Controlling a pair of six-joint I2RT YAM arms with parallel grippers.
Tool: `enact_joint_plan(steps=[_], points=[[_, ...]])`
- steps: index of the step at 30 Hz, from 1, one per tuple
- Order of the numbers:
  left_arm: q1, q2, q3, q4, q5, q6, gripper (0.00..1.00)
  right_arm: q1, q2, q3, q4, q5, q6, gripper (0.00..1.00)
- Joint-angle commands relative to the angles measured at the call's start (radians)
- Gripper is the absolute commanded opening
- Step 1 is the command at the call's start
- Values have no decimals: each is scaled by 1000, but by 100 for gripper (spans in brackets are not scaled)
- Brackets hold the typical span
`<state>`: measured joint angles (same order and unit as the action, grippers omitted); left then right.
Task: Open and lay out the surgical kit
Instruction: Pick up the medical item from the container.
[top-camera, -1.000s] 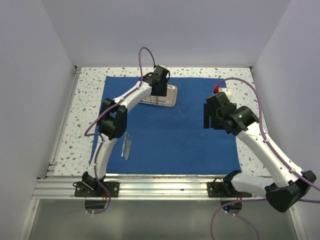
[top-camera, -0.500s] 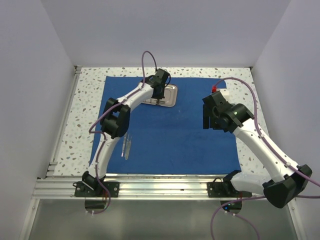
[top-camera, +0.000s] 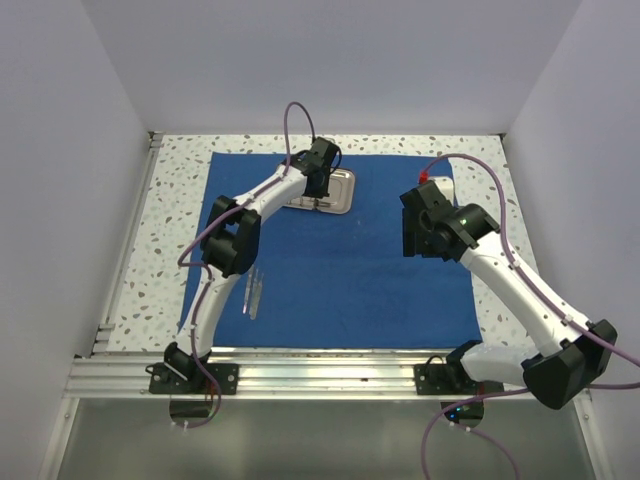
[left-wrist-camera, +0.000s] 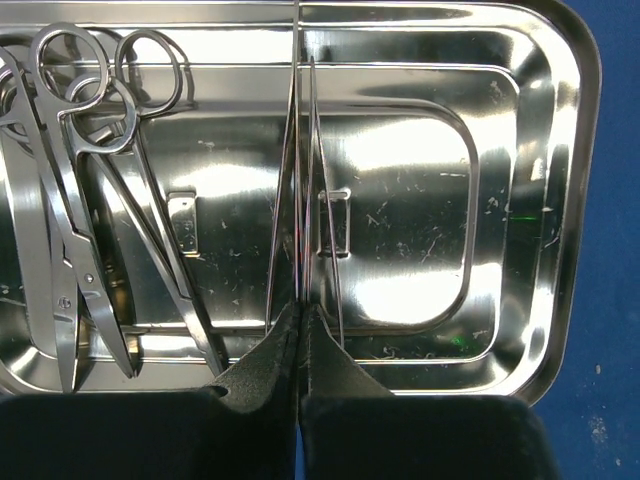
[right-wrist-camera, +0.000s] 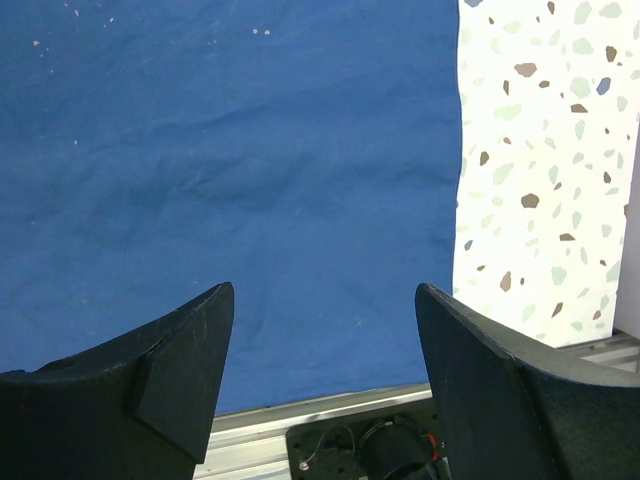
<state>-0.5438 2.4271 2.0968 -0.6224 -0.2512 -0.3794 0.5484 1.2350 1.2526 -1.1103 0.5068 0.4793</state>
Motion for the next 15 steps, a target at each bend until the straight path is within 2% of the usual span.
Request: enact_joint_plan(steps=[1, 6, 15], points=[[4, -83, 74, 27, 30, 27, 0, -4, 0, 15, 29, 25, 18, 77], [10, -155, 132, 58, 119, 39, 0, -5, 9, 18, 43, 7, 15, 77], [42, -244, 36, 62, 190, 8, 0, -5, 24, 50, 66, -22, -1, 76]])
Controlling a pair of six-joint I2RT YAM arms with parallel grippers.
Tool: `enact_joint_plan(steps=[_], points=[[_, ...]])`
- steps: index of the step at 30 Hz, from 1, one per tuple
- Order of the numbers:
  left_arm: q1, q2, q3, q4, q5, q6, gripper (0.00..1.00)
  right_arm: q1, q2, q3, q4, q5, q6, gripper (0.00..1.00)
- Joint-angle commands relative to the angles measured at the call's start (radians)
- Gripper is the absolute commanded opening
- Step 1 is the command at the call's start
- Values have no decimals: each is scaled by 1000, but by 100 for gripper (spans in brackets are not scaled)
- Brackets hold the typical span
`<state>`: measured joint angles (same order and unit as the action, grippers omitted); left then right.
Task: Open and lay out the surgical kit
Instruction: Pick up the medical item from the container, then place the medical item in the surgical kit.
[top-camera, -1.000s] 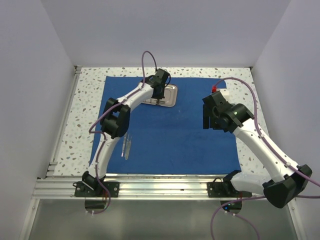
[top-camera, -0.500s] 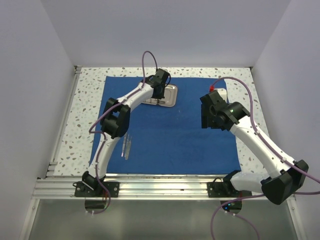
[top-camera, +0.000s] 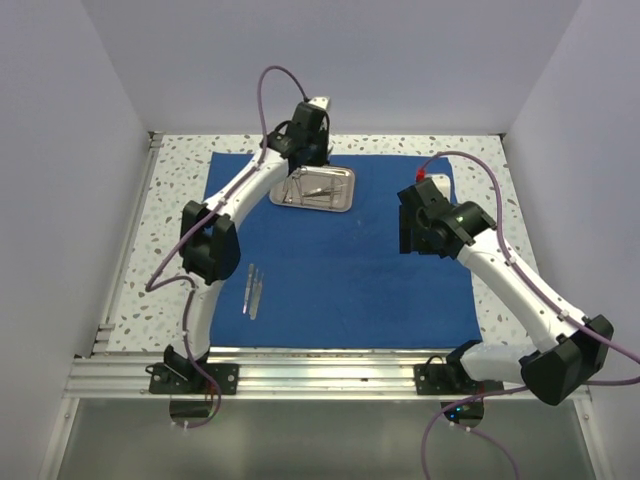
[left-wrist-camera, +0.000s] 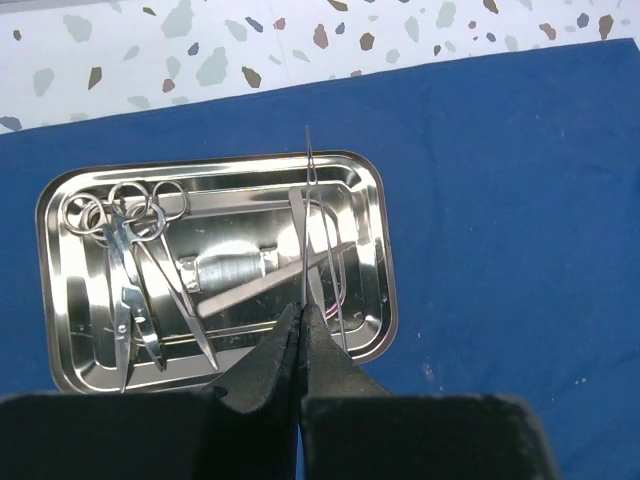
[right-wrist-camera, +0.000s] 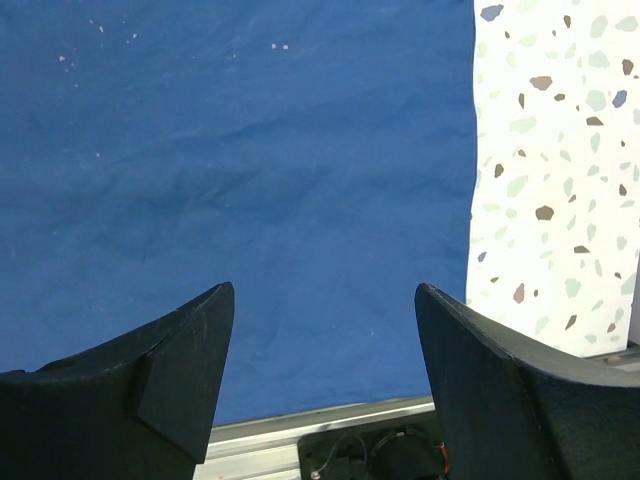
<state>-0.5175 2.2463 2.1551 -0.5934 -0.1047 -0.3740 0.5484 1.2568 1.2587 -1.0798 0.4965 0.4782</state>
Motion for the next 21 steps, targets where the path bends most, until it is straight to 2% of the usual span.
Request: enact_joint_plan(steps=[1, 8, 12, 13, 17, 18, 21], points=[[17, -73, -58, 38, 45, 0, 0, -4, 6, 47, 37, -15, -1, 76], [24, -138, -201, 79, 56, -20, 0, -4, 6, 67, 49, -38, -7, 76], [25, -226, -300, 135, 169, -32, 0, -10, 18, 93, 73, -65, -4, 76], [24, -252, -367, 153, 203, -37, 0, -16, 26, 105, 90, -90, -3, 77], [25, -446, -587, 323, 430, -161, 0, -96, 42, 134, 256, -372, 88, 79], [25, -483, -634, 355, 460, -198, 0, -149, 46, 122, 340, -492, 170, 79], [20, -655, -855, 553, 560, -380, 0, -209, 59, 33, 504, -660, 360, 79]])
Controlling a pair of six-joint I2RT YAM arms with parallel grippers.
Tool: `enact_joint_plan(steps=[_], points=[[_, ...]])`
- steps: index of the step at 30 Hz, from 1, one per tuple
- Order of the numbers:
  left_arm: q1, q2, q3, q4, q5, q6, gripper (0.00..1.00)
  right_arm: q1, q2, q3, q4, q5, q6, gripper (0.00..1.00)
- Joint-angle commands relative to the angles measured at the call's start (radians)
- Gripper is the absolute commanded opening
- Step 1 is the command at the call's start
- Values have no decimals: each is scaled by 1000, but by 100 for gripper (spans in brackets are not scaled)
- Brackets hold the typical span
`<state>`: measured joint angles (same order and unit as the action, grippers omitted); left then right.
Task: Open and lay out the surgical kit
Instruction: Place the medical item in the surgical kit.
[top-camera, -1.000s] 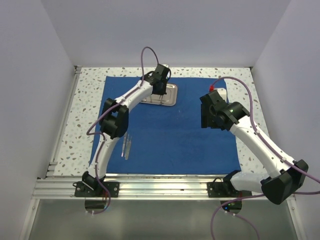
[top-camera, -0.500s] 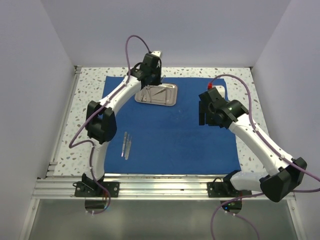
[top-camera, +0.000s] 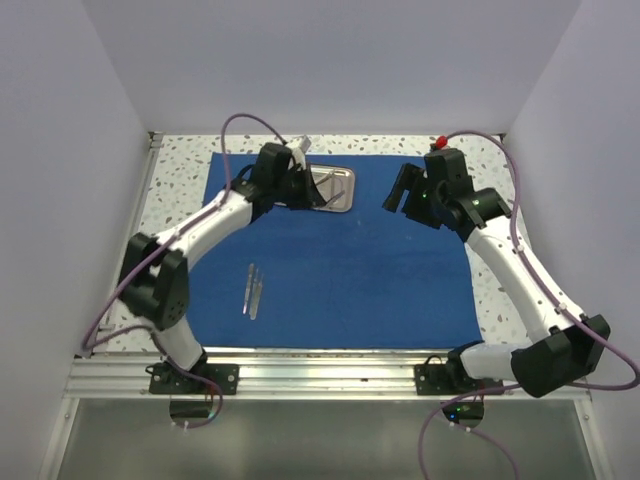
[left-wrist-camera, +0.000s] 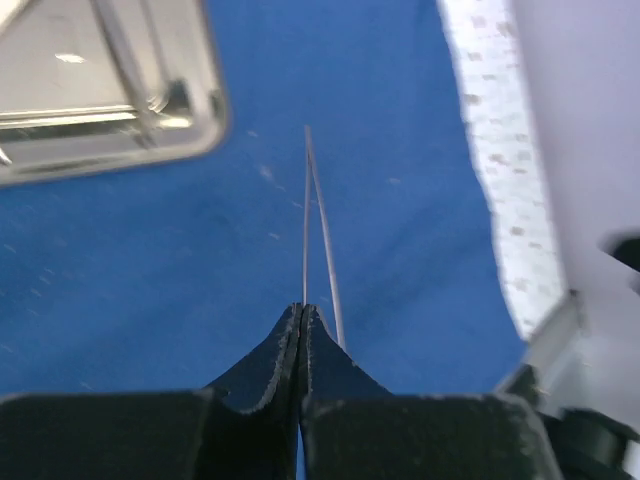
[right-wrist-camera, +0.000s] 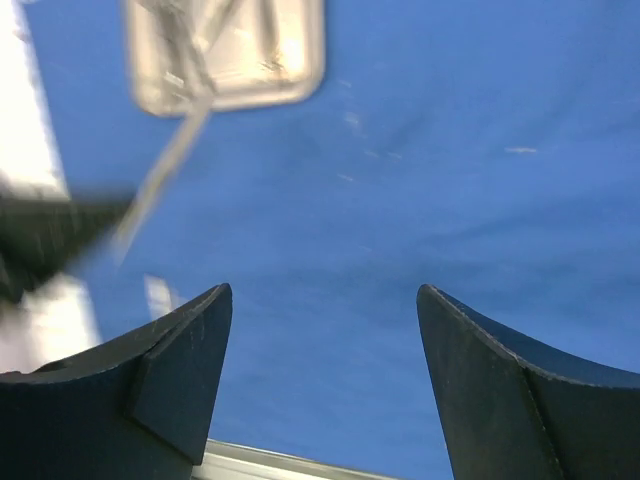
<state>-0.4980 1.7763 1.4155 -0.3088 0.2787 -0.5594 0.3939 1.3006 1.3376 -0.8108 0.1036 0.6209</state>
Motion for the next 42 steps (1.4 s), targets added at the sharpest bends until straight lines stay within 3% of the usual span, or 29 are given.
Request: enact_joint_plan(steps=[1, 5, 9, 12, 19, 24, 29, 42], points=[[-2, -230, -226, 333, 181, -239, 0, -59, 25, -69, 266, -292, 259, 78], [-60, -435, -404, 488, 100, -385, 0, -63, 48, -236, 421, -398, 463, 76], [-154, -471, -454, 508, 33, -413, 0, -53, 32, -382, 706, -466, 696, 75], [-215, -491, -469, 518, -27, -428, 0, -53, 5, -414, 791, -461, 749, 75], [-244, -566, -483, 413, -219, -399, 0, -55, -107, -373, 751, -441, 735, 75], [-243, -566, -460, 393, -253, -384, 0, -53, -188, -359, 619, -467, 682, 74], [-243, -535, -446, 428, -234, -385, 0, -53, -212, -448, 737, -504, 761, 74], [-244, -466, -421, 539, -92, -410, 0, -53, -49, -342, 838, -501, 729, 70]])
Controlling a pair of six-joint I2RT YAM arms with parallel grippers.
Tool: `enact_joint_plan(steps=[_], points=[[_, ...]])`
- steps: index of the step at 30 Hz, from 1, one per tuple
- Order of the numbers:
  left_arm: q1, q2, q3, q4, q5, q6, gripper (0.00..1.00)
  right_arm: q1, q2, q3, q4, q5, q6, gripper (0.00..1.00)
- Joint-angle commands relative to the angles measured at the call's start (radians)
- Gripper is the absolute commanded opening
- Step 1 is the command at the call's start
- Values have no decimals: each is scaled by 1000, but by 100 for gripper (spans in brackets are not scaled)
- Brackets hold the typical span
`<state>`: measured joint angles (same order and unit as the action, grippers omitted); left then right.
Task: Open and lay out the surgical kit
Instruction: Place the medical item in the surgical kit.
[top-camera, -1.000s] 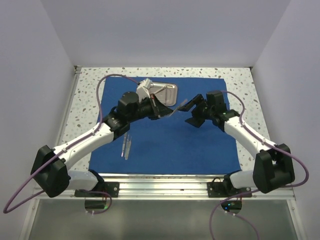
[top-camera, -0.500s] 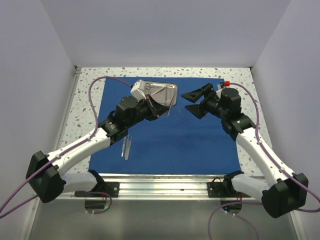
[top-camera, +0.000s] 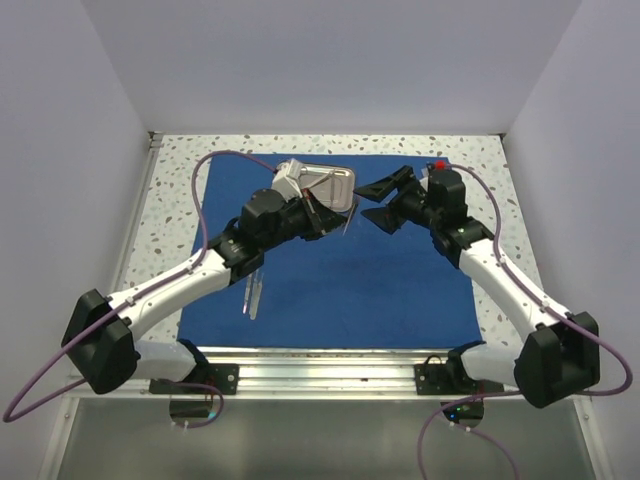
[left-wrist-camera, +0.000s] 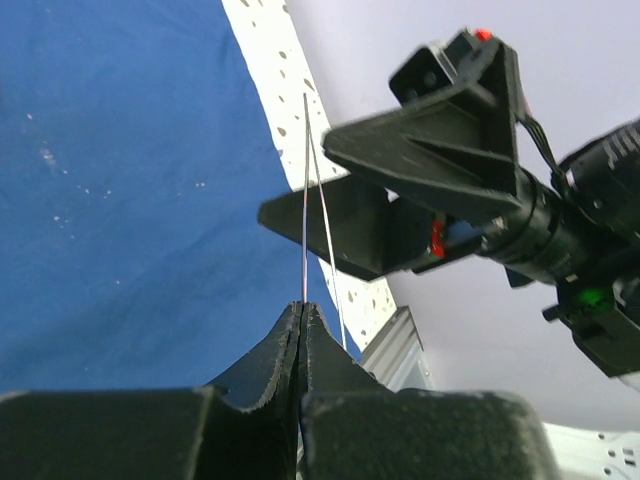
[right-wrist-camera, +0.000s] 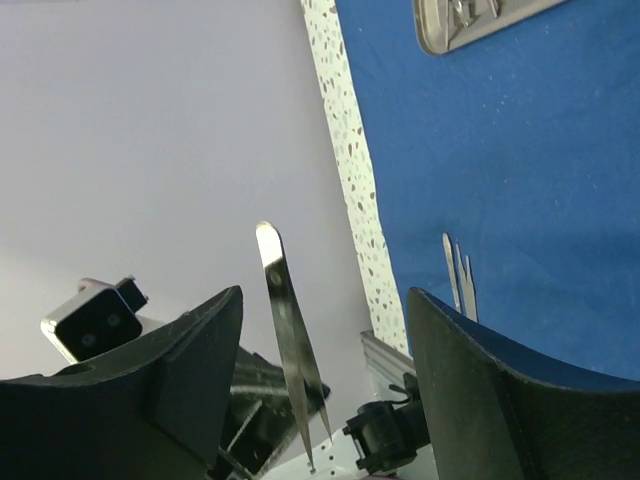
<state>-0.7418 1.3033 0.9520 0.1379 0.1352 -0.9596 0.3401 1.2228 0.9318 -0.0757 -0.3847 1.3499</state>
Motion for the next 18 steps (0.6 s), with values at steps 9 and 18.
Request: enact_joint_plan(steps=[9, 18], points=[[-1, 40, 63, 83, 86, 10, 0, 0, 122, 119, 134, -17, -11, 0], [2, 111, 178, -127, 31, 122, 34, -26, 73, 133, -61, 4, -141, 0]])
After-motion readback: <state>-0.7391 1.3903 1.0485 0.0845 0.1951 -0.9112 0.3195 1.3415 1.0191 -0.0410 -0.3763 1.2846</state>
